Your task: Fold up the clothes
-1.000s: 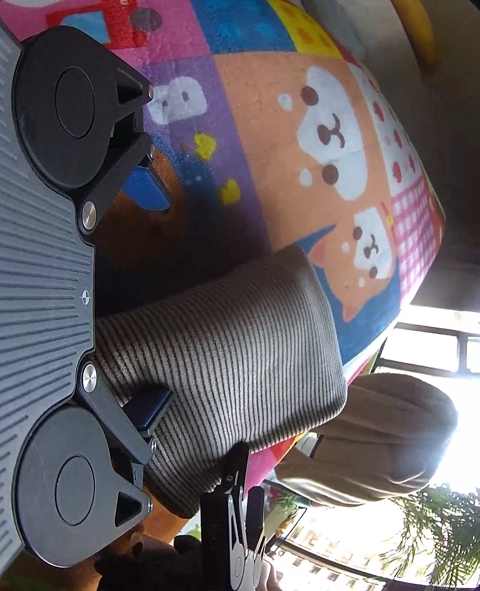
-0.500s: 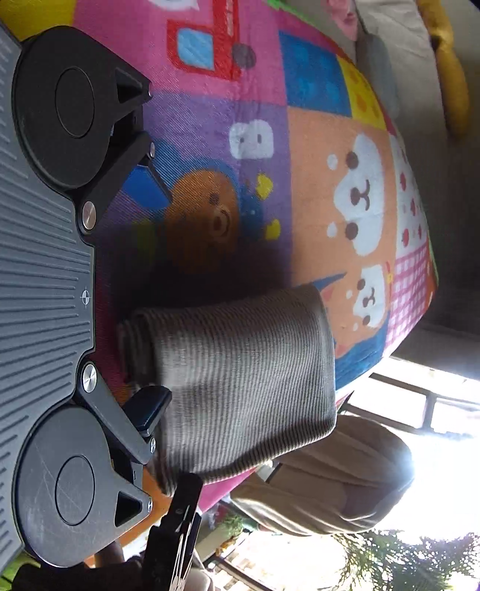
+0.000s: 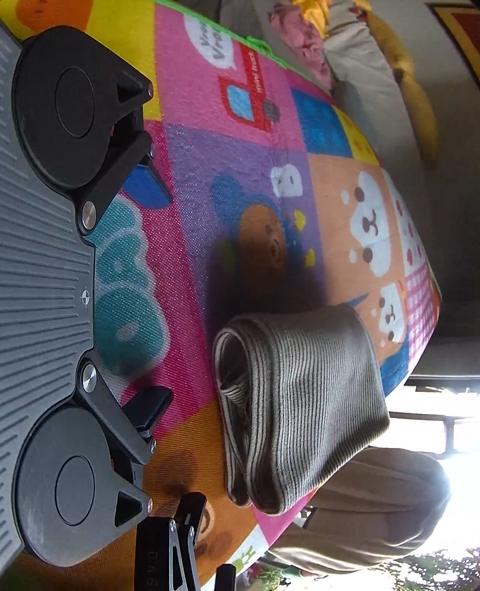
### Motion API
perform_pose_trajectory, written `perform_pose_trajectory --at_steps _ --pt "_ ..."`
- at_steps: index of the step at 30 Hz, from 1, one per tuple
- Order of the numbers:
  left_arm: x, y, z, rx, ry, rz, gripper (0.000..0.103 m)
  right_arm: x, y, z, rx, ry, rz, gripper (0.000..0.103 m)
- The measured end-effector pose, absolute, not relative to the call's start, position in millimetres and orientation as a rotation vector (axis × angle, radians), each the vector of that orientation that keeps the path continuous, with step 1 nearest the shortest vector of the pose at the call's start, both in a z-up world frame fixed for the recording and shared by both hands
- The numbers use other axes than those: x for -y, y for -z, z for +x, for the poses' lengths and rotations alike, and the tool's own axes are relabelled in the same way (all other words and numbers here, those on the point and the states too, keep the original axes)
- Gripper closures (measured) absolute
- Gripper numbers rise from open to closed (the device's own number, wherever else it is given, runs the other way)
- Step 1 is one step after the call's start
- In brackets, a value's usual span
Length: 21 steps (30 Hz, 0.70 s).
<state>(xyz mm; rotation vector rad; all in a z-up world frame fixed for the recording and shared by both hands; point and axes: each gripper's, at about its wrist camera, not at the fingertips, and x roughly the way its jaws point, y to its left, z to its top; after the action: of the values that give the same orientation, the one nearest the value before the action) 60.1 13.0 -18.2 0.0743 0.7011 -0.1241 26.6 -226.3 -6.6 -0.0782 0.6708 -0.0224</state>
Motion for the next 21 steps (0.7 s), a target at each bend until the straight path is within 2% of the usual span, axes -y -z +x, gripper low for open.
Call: perform_pose_trajectory --at_steps 3,21 --pt "-11 19 57 -0.697 0.117 0.086 0.000 240 8 30 -0.694 -0.009 0.011 0.000" --pt "-8 20 54 -0.701 0.116 0.066 0.000 241 8 30 -0.697 -0.011 0.008 0.000"
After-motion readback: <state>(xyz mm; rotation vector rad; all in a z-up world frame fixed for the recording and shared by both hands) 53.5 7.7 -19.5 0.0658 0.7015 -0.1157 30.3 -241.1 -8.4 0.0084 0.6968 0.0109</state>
